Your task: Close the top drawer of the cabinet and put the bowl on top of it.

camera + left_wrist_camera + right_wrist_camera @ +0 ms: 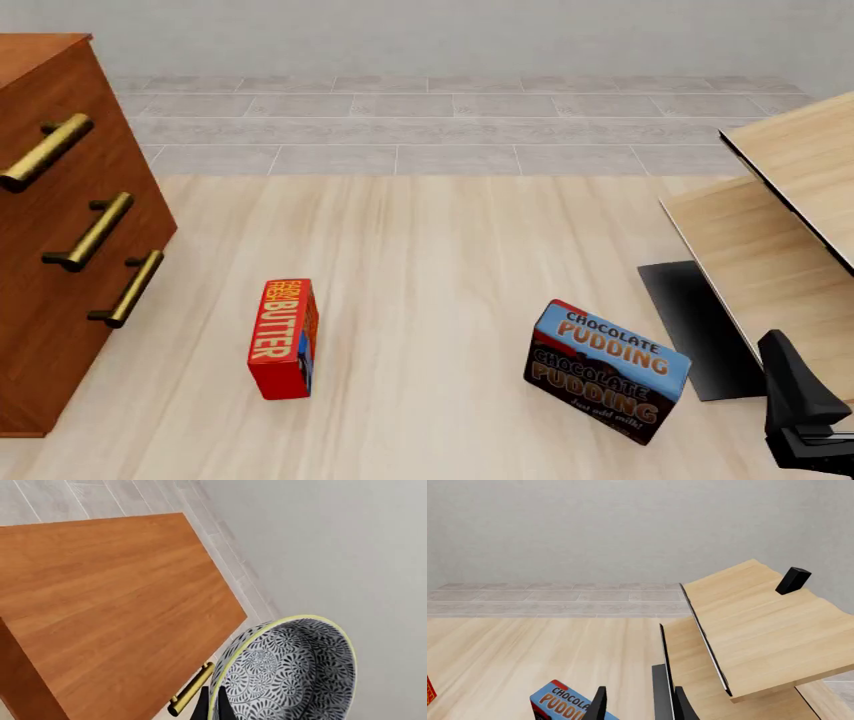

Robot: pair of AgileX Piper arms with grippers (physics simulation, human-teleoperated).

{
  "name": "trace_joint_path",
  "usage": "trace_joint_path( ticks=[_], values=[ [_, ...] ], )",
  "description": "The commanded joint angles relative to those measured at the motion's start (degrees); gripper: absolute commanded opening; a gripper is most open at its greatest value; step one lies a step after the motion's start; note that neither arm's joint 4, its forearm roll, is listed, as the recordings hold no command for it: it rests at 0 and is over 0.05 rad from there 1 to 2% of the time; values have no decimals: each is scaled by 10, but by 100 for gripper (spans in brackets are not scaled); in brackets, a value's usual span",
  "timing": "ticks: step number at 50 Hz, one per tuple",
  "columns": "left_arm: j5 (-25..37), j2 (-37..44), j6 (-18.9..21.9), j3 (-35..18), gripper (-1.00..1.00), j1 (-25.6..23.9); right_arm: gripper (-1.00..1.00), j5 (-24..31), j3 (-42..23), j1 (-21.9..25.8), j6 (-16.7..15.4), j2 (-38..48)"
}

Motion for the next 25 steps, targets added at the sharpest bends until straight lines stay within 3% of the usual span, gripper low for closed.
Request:
trace_joint_path(
  ticks=[1, 25],
  values=[
    [-18, 21, 7, -4, -100, 33, 100, -1, 1, 0, 0, 0],
    [-50, 68, 11, -13, -100, 99, 100, -1, 1, 0, 0, 0]
  ],
)
